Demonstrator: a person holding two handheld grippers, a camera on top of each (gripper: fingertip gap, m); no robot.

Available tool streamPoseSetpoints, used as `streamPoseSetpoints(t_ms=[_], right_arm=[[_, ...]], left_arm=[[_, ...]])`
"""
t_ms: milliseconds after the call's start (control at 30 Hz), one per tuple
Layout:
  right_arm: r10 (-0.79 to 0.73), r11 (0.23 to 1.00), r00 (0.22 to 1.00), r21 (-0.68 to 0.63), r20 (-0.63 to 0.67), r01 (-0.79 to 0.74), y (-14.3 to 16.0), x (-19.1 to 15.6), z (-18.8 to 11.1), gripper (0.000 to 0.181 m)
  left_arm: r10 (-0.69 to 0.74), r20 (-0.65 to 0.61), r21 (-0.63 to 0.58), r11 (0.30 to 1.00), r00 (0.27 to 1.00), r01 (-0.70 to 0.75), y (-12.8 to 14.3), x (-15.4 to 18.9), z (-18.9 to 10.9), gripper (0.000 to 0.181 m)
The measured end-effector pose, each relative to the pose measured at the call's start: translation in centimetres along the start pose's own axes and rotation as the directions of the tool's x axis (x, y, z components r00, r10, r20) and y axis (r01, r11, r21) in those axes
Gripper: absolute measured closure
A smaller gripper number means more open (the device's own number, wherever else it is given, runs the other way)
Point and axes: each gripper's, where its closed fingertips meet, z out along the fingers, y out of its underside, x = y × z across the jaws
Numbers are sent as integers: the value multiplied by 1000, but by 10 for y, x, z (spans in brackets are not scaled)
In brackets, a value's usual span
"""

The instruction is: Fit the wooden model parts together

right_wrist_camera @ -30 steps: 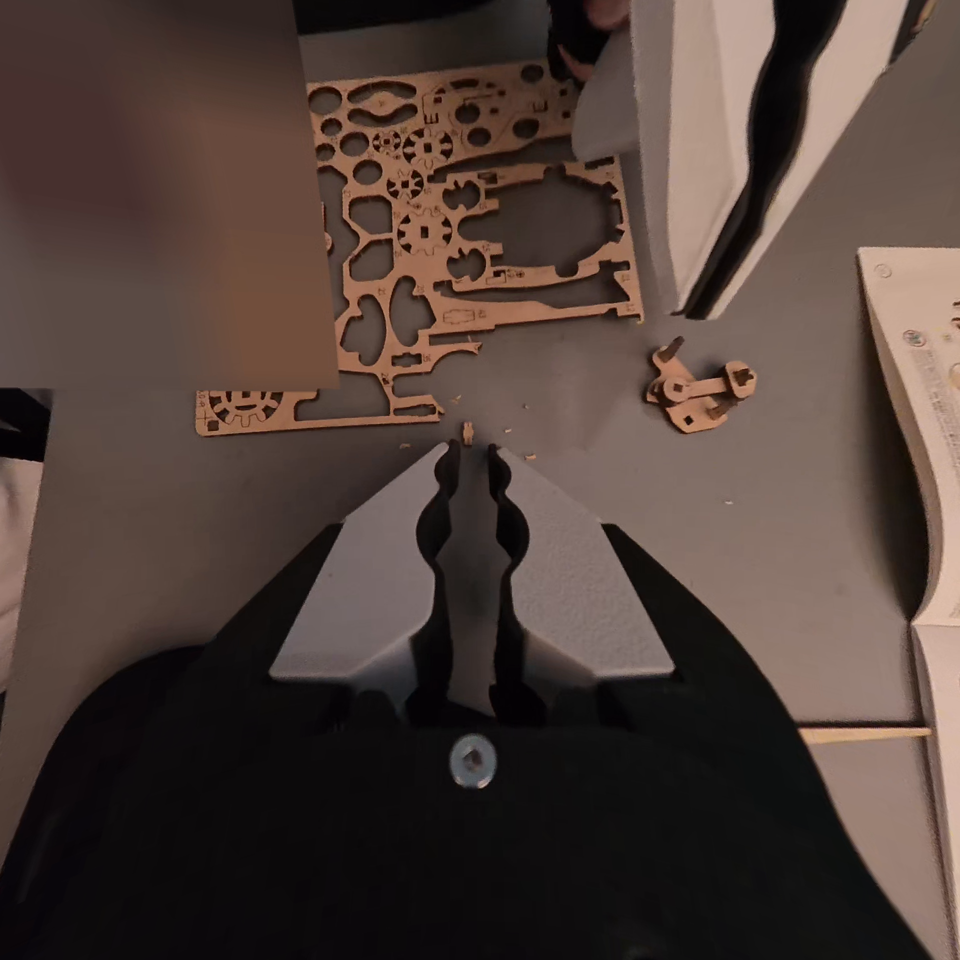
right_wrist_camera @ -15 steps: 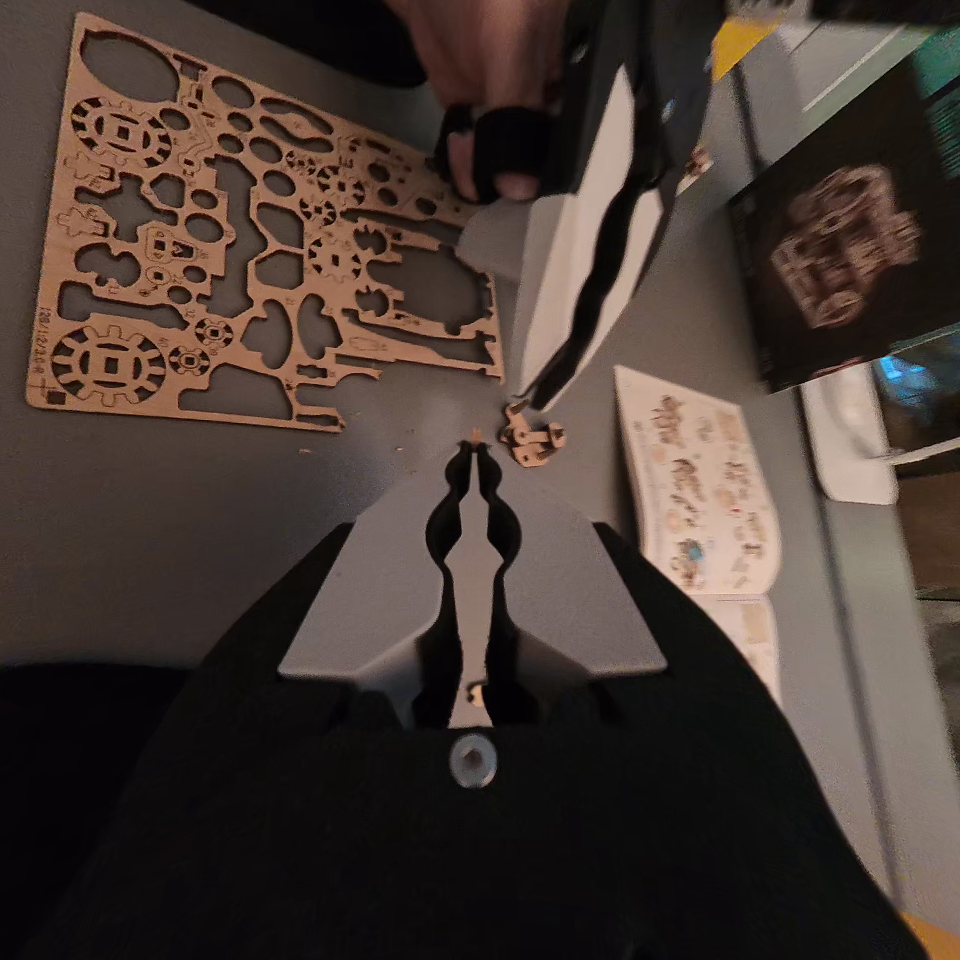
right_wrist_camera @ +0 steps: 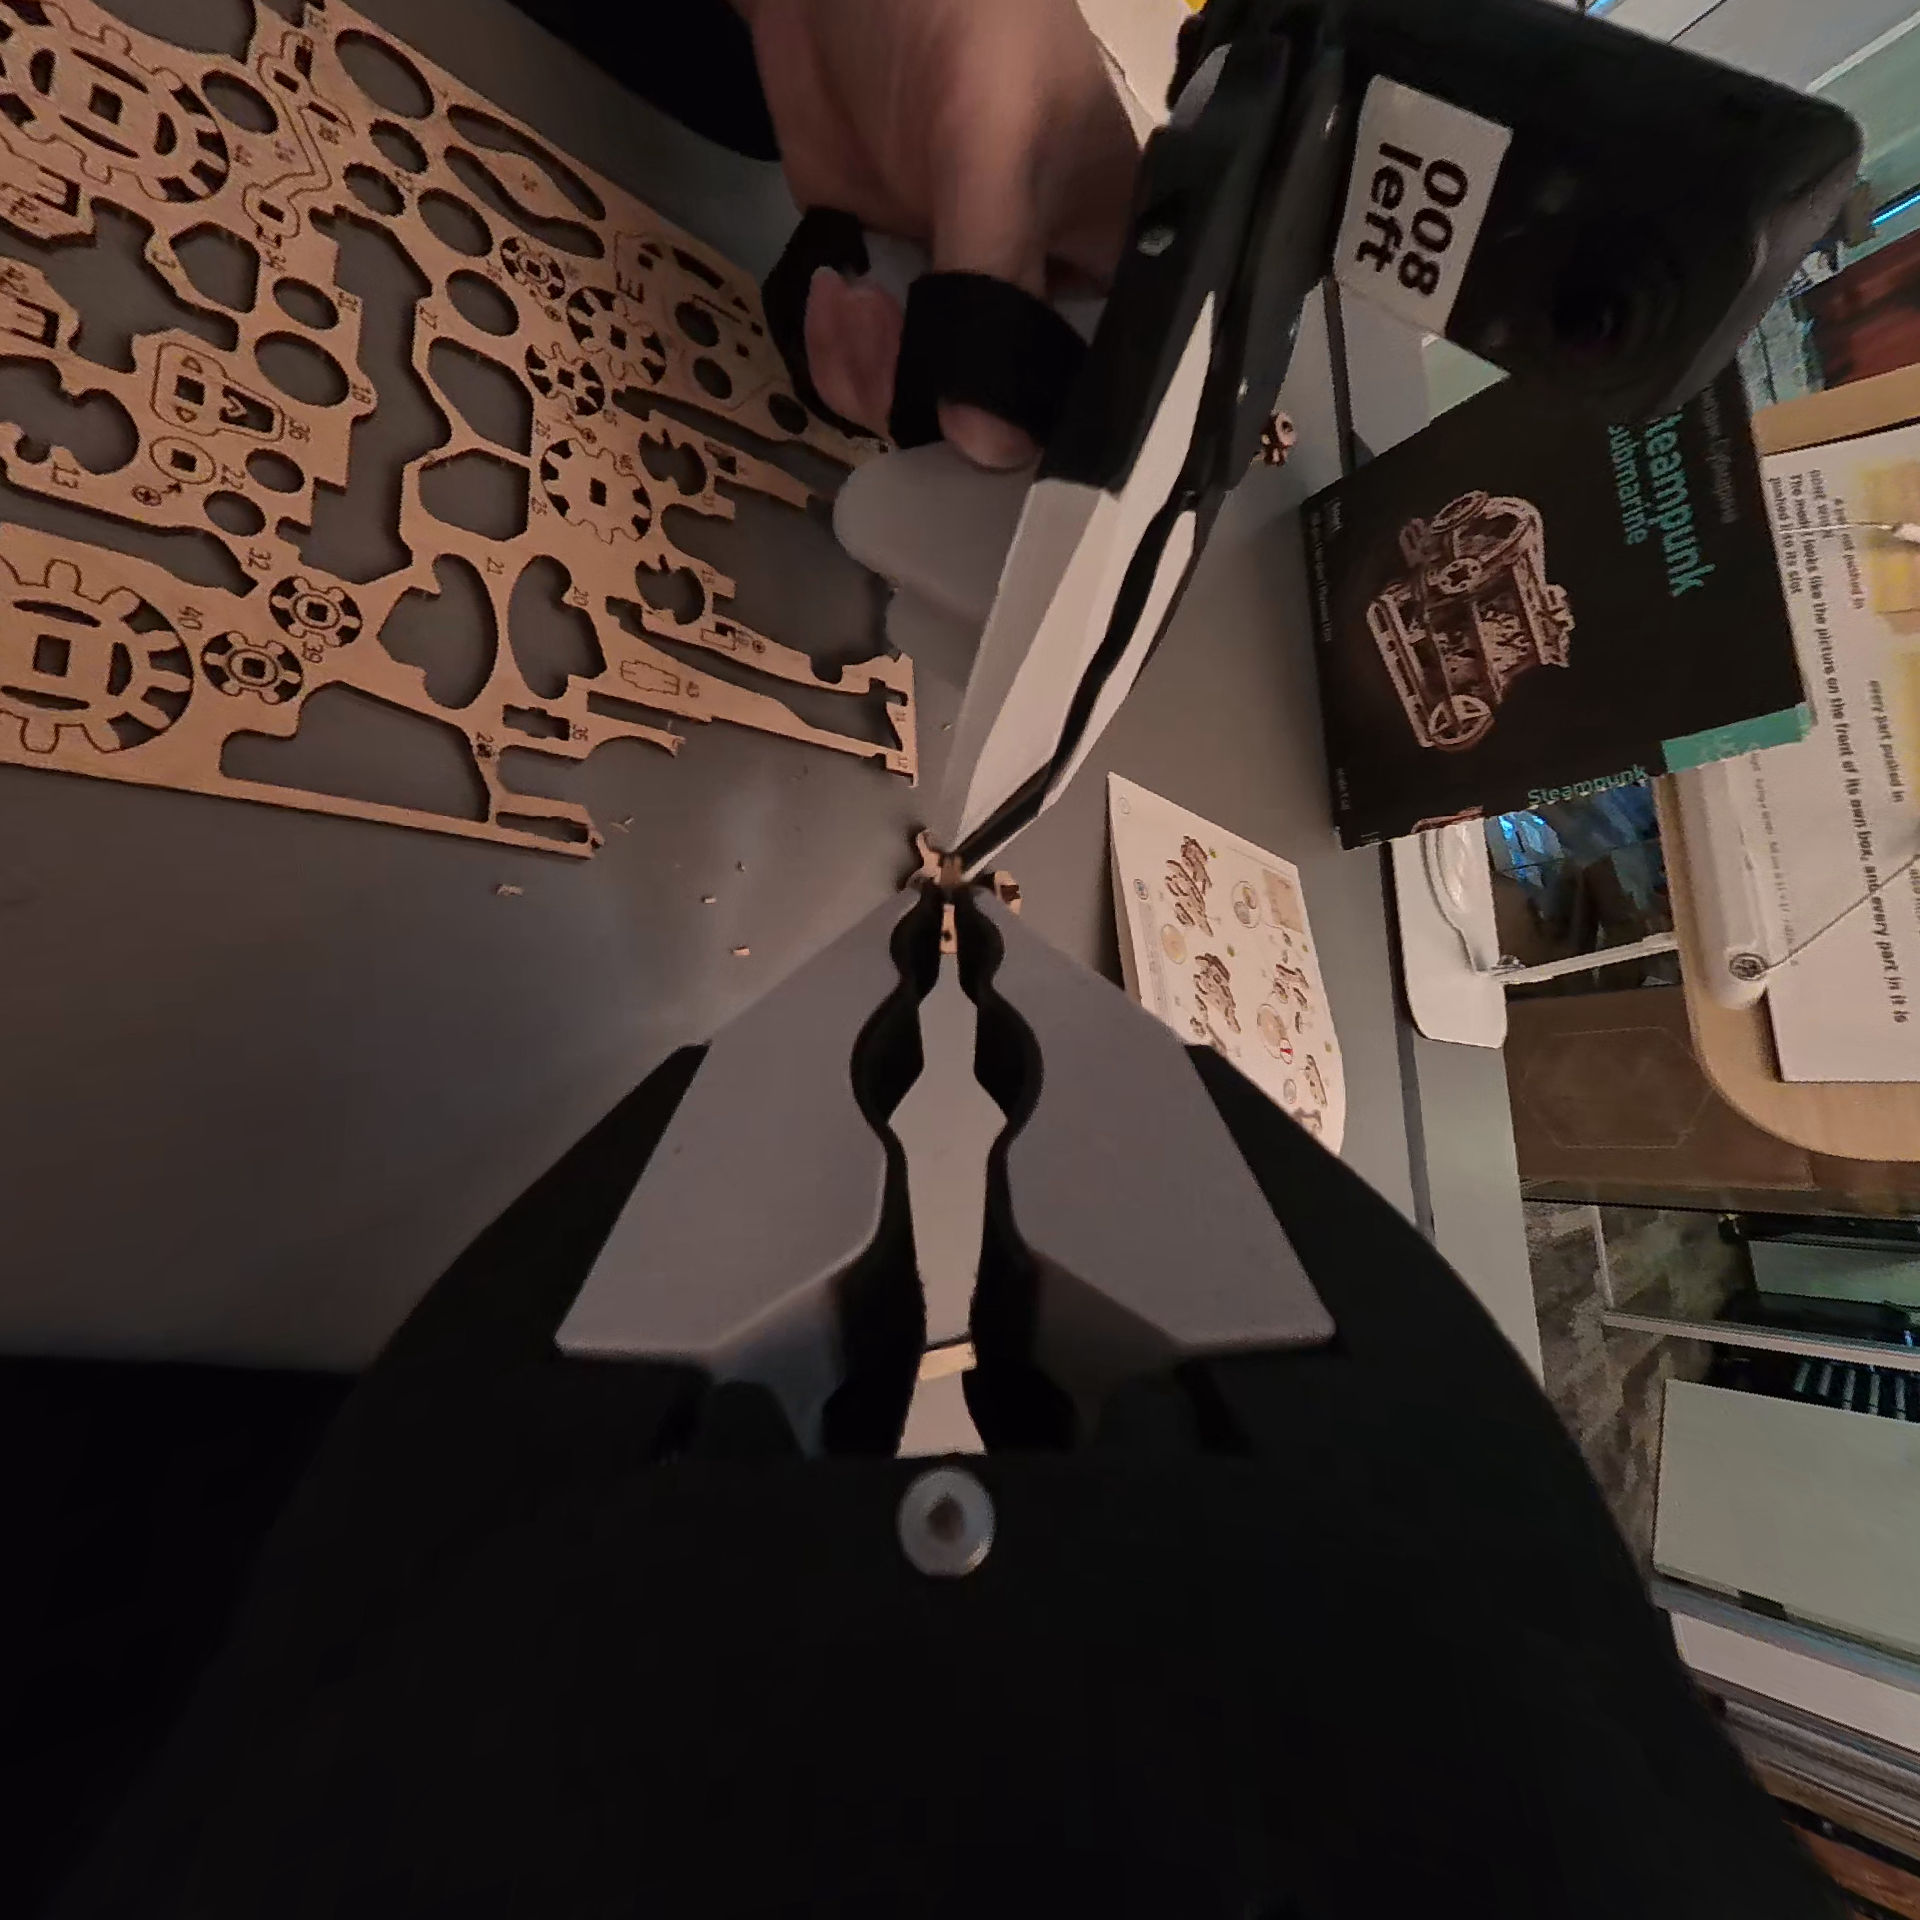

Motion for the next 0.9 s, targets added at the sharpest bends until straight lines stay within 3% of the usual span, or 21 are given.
streamPoseSetpoints(t_ms=[233, 333, 400, 467, 567, 700, 900], right_arm=[[1, 1000, 1000, 2, -15, -1, -2, 1, 2, 181], [188, 978, 982, 83, 30, -190, -5, 6, -1, 170], [440, 870, 887, 176, 143, -460, -10, 14, -7, 161], [633, 666, 713, 258, 301, -700, -18, 26, -17, 163], [702, 480, 544, 259, 459, -838, -20, 32, -25, 164], [731, 455, 527, 265, 434, -850, -15, 36, -22, 170], [732, 384, 451, 237, 511, -892, -19, 33, -18, 178]], left_arm=[[15, 4, -9, 1000, 1000, -15, 1, 1, 1, 181], [60, 28, 27, 998, 998, -61, -6, 1, -3, 181], [89, 21, 68, 994, 996, -91, -13, 5, -6, 181], [130, 18, 112, 985, 991, -131, -21, 10, -9, 181], [217, 63, 132, 966, 974, -223, -27, 14, -12, 181], [279, 97, 142, 946, 955, -290, -30, 18, -12, 181], [298, 107, 146, 939, 948, -312, -31, 18, -13, 181]])
